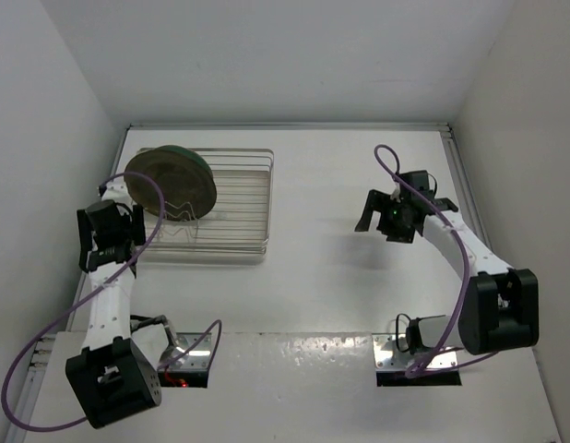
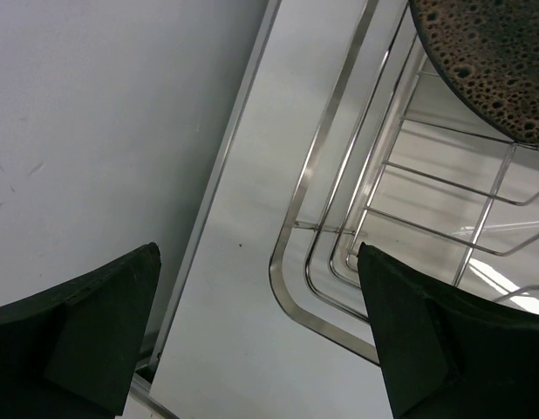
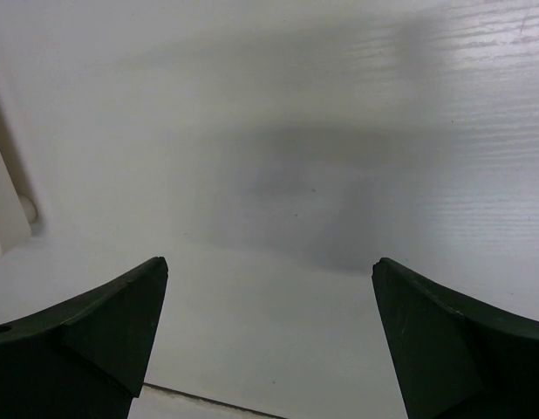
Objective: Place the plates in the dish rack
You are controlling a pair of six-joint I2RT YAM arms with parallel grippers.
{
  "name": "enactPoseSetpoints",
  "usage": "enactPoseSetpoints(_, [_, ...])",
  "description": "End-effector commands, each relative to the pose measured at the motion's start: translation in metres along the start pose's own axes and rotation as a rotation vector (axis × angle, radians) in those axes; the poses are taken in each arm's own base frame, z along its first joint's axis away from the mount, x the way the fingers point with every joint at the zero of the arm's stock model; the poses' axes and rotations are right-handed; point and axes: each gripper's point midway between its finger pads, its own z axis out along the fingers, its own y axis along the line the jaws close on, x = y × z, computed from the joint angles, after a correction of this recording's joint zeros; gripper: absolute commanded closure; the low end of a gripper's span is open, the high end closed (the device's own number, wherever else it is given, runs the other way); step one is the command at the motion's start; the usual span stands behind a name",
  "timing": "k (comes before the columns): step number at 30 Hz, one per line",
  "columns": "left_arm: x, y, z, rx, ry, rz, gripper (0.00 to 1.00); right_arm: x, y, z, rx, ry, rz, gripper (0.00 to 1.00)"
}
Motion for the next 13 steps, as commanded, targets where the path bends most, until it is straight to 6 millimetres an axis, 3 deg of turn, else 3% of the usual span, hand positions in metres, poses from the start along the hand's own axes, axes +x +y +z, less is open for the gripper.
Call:
enactPoseSetpoints(1, [0.033, -0.010, -0.009, 0.077, 0.120, 0.060, 0.00, -0.019, 0.013, -0.015, -0.048, -0.065, -0.052, 0.00])
enactPoseSetpoints(8, [0.036, -0.008, -0.010, 0.071, 0.124, 0.064, 0.00, -0.015, 0.012, -0.017, -0.063, -0.089, -0.067, 0.00])
enactPoseSetpoints(13, [0.037, -0.009, -0.012, 0.092, 0.103, 0.081, 0.00, -0.016, 0.024, -0.021, -0.141, -0.139, -0.103, 0.00])
